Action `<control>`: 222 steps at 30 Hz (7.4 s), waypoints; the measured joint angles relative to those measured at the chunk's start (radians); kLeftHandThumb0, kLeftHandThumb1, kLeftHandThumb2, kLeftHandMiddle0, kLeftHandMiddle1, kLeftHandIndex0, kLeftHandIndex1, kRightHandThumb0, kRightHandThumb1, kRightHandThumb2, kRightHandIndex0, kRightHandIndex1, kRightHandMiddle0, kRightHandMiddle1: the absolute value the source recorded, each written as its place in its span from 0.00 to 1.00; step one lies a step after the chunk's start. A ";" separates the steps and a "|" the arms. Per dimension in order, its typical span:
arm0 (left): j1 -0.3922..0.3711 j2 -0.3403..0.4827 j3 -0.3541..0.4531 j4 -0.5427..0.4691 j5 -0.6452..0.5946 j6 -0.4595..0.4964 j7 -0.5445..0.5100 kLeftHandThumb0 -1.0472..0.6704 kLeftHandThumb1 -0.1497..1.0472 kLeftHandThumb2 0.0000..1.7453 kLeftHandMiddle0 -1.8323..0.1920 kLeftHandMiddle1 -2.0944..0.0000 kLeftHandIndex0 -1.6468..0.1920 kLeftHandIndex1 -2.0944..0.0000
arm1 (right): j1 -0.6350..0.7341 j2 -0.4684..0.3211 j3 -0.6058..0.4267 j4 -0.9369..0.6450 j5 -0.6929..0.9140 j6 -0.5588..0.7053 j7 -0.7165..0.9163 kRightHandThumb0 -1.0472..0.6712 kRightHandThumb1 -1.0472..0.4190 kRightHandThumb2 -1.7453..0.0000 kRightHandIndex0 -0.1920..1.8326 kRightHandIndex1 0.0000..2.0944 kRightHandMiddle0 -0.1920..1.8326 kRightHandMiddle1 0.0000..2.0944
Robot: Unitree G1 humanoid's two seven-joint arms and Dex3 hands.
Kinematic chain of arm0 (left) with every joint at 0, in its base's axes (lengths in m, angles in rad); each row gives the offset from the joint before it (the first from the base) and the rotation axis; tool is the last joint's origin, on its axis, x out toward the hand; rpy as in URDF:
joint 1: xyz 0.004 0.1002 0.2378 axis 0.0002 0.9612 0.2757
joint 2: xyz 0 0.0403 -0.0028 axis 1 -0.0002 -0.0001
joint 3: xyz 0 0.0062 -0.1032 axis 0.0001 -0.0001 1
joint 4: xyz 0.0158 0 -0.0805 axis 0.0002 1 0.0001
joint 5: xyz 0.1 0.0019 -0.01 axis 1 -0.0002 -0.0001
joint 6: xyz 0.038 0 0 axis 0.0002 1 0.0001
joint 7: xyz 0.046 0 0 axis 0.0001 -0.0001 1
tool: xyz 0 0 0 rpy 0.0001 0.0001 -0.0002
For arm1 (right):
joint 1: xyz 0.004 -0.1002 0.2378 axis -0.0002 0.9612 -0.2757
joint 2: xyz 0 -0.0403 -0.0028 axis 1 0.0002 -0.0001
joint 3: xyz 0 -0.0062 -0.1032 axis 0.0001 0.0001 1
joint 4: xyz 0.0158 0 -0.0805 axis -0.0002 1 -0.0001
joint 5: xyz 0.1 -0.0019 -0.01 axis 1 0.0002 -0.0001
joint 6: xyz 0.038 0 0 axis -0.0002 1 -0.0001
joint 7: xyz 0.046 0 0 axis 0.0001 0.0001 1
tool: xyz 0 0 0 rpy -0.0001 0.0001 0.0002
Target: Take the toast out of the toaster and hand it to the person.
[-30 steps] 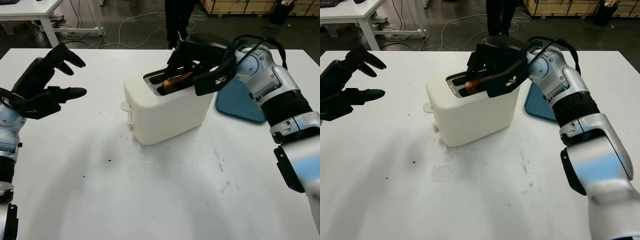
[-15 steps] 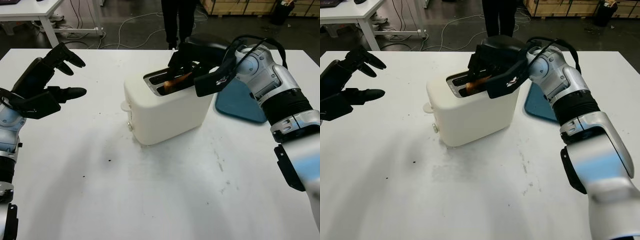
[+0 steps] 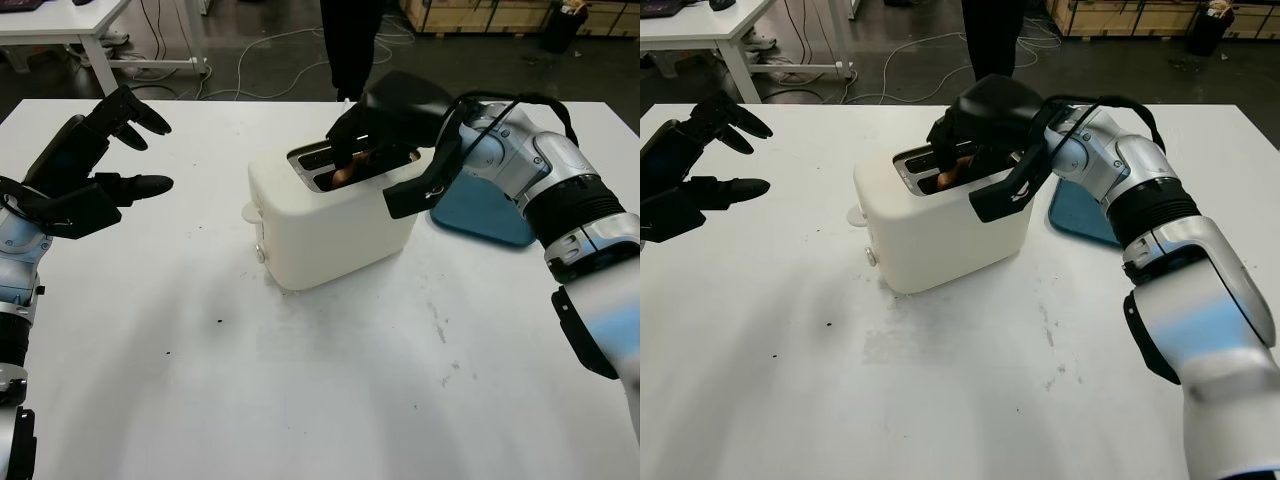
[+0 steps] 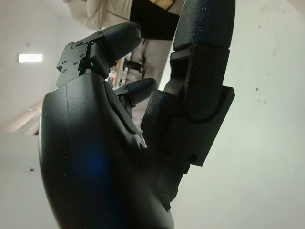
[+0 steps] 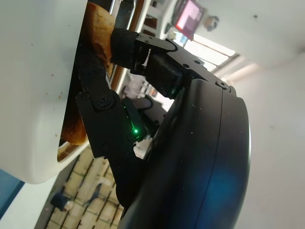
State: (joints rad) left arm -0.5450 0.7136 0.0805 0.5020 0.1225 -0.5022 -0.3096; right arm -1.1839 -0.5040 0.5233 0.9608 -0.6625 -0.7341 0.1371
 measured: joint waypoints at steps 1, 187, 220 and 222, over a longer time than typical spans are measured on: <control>0.000 0.000 0.000 0.000 0.000 0.000 0.000 0.00 0.89 0.17 0.91 0.21 0.90 0.31 | 0.000 0.000 -0.002 0.006 -0.001 -0.006 -0.008 0.32 0.09 0.85 0.63 0.81 0.56 0.78; 0.006 -0.001 0.001 0.019 -0.010 -0.002 -0.002 0.00 0.89 0.17 0.91 0.23 0.90 0.31 | -0.076 0.093 -0.529 0.368 0.380 0.577 -0.417 0.45 0.09 0.90 0.50 0.81 0.44 0.71; 0.006 -0.001 0.005 0.023 -0.016 -0.010 -0.005 0.00 0.89 0.15 0.91 0.24 0.90 0.30 | -0.085 0.050 -0.444 0.367 0.325 0.551 -0.049 0.00 0.09 0.93 0.10 0.00 0.10 0.00; 0.006 -0.001 0.007 0.023 -0.020 -0.010 -0.008 0.00 0.89 0.15 0.91 0.24 0.90 0.30 | -0.085 0.028 -0.436 0.365 0.320 0.530 -0.031 0.00 0.10 0.96 0.10 0.00 0.10 0.00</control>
State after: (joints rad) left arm -0.5393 0.7126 0.0872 0.5253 0.1025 -0.5120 -0.3174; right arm -1.2686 -0.4765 0.0877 1.3259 -0.3430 -0.2044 0.1057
